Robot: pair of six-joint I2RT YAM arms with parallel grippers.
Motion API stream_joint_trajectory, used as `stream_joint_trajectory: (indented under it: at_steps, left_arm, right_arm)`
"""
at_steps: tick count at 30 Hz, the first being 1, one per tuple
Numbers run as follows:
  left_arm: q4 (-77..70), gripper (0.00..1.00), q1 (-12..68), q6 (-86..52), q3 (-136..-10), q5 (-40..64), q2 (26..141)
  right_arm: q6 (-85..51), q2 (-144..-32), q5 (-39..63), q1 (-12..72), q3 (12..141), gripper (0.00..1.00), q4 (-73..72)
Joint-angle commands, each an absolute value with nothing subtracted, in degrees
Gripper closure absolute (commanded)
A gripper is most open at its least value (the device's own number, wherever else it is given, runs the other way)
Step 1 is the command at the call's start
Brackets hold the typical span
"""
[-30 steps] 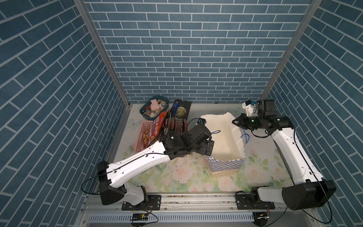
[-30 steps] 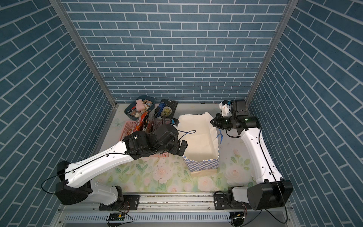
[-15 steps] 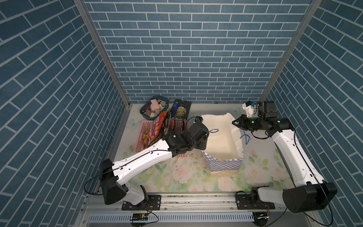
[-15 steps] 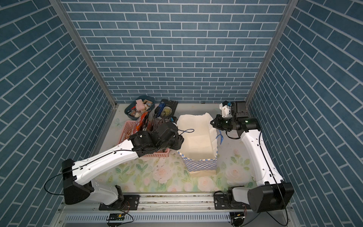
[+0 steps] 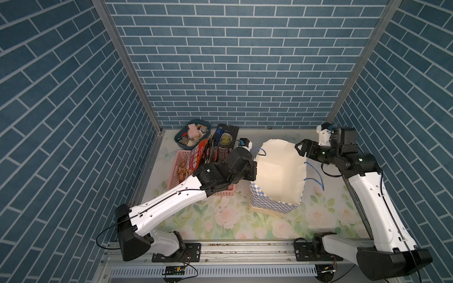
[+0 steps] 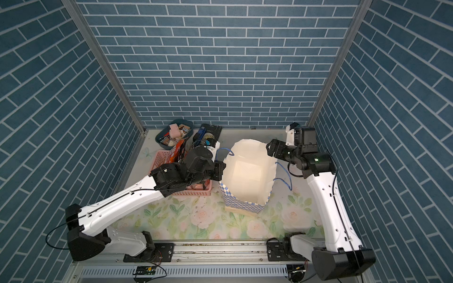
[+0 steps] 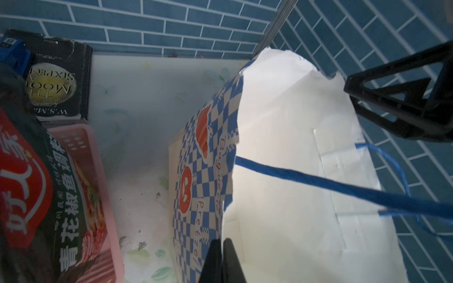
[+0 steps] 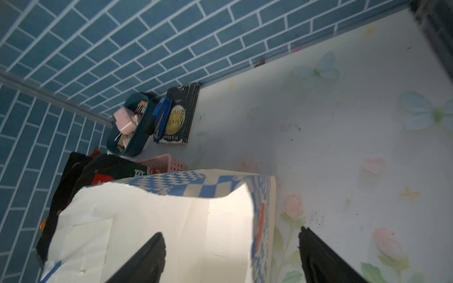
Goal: Place the condiment packets inside the bag
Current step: Pick up the paper bag from the center of the board, then move the storage box to the center of the board.
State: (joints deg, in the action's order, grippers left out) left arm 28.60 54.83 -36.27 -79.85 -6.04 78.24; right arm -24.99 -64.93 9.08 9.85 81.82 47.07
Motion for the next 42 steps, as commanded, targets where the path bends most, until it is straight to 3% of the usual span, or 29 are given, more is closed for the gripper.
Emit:
stream_joint_trajectory:
  at_steps: [1, 5, 11, 19, 24, 29, 36, 42]
  left_arm:
    - [18.9, 1.00, 50.8, -37.7, -79.8, -2.3, 77.1]
    - [14.6, 1.00, 45.6, -37.7, -86.2, 1.4, 80.4]
    - [10.5, 1.00, 38.2, -38.6, -102.9, 8.1, 90.2]
    - [11.9, 1.00, 26.1, -41.1, -125.9, 8.8, 104.2]
    - [9.4, 1.00, 17.5, -42.7, -124.2, 5.5, 102.5]
    - [7.1, 1.00, 10.9, -43.2, -118.6, 4.3, 97.2]
    - [7.9, 1.00, 3.5, -42.0, -114.6, 3.9, 90.6]
    - [12.1, 1.00, -0.5, -36.6, -114.6, -0.1, 85.4]
  right_arm:
    - [-23.4, -57.2, -5.4, 9.8, 83.6, 0.10, 43.7]
    - [-22.7, -47.5, -11.2, 9.9, 79.4, 0.11, 36.5]
    - [-24.3, -41.2, -10.6, 9.8, 71.2, 0.12, 33.1]
    - [-32.3, -45.8, 10.1, 10.4, 53.1, 0.22, 21.8]
    - [-35.3, -57.1, 14.7, 18.3, 48.1, 0.24, 11.7]
    - [-39.7, -73.7, 15.6, 29.7, 53.2, 0.25, 2.5]
    - [-49.1, -95.4, 21.4, 37.8, 62.9, 0.33, -9.3]
    - [-51.8, -110.9, 23.2, 40.2, 75.5, 0.49, -8.3]
